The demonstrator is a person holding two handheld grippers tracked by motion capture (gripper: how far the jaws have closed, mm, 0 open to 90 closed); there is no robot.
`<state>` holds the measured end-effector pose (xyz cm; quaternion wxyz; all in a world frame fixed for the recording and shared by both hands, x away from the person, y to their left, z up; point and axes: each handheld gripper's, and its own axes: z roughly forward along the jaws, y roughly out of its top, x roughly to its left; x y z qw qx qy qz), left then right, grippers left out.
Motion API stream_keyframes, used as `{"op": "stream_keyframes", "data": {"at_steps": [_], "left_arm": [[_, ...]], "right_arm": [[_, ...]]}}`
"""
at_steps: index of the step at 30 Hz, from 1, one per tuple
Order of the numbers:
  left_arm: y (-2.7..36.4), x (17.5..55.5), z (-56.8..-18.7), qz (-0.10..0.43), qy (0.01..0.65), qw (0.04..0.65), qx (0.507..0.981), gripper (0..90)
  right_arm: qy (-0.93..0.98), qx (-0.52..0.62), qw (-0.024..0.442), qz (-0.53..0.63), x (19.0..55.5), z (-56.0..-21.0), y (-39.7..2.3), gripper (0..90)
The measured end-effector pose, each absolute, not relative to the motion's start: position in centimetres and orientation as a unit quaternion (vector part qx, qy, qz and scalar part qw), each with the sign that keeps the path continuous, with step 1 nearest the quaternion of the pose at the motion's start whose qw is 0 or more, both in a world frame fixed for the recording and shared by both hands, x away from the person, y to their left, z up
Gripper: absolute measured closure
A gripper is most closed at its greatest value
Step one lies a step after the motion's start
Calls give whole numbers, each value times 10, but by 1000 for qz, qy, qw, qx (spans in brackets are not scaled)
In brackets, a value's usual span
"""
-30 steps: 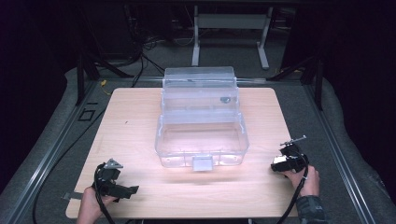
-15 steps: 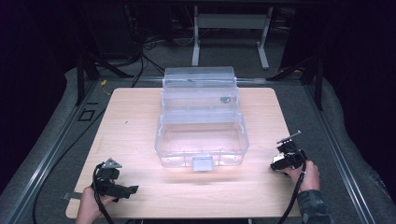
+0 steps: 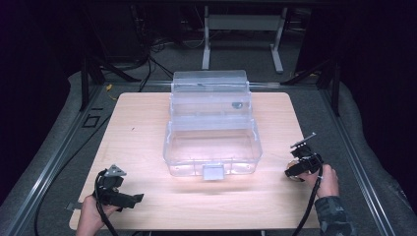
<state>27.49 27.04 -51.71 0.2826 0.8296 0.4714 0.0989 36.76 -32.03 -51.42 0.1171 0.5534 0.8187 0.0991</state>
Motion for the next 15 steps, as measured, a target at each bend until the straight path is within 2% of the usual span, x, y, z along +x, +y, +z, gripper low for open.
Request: {"op": "stream_keyframes", "data": {"at_steps": [15], "left_arm": [[271, 277, -514, 104, 467, 274, 834, 2]], "right_arm": [[841, 520, 112, 100, 369, -472, -314, 202]]}}
